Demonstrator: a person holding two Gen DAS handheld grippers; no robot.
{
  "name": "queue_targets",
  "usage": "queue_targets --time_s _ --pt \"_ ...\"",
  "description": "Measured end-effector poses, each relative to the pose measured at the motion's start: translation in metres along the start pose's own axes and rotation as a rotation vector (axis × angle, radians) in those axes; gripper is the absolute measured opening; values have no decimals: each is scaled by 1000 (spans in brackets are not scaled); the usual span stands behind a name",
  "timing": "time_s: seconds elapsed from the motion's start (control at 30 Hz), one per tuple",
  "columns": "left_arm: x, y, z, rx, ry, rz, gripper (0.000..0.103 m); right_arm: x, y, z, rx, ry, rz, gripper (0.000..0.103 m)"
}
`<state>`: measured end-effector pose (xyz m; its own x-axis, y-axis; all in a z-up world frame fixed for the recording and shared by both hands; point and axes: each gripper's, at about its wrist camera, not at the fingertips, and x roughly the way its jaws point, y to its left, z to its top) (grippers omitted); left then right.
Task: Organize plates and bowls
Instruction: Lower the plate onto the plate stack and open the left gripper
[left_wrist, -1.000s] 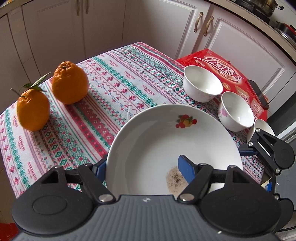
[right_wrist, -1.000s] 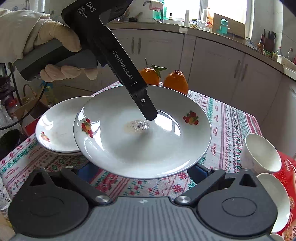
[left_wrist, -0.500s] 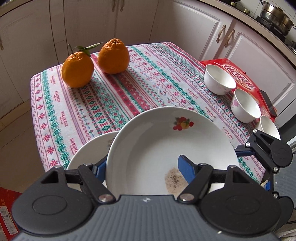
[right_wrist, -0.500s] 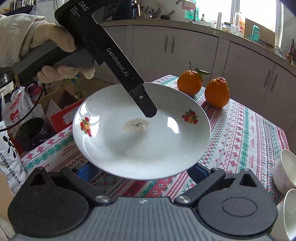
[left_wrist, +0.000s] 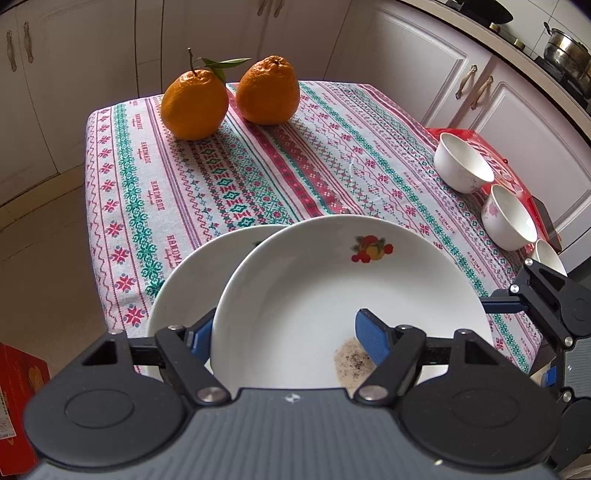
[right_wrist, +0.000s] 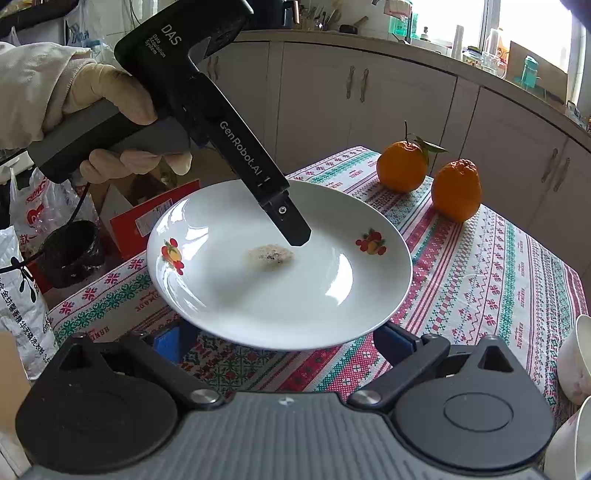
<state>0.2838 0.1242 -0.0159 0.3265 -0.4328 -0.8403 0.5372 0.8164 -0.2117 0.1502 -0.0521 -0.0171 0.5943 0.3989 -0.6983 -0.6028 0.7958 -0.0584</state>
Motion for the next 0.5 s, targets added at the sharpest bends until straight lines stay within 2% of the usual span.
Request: queue_targets --time_s 0.5 --pt "10 11 -5 -23 8 7 76 1 6 4 -11 -3 -3 103"
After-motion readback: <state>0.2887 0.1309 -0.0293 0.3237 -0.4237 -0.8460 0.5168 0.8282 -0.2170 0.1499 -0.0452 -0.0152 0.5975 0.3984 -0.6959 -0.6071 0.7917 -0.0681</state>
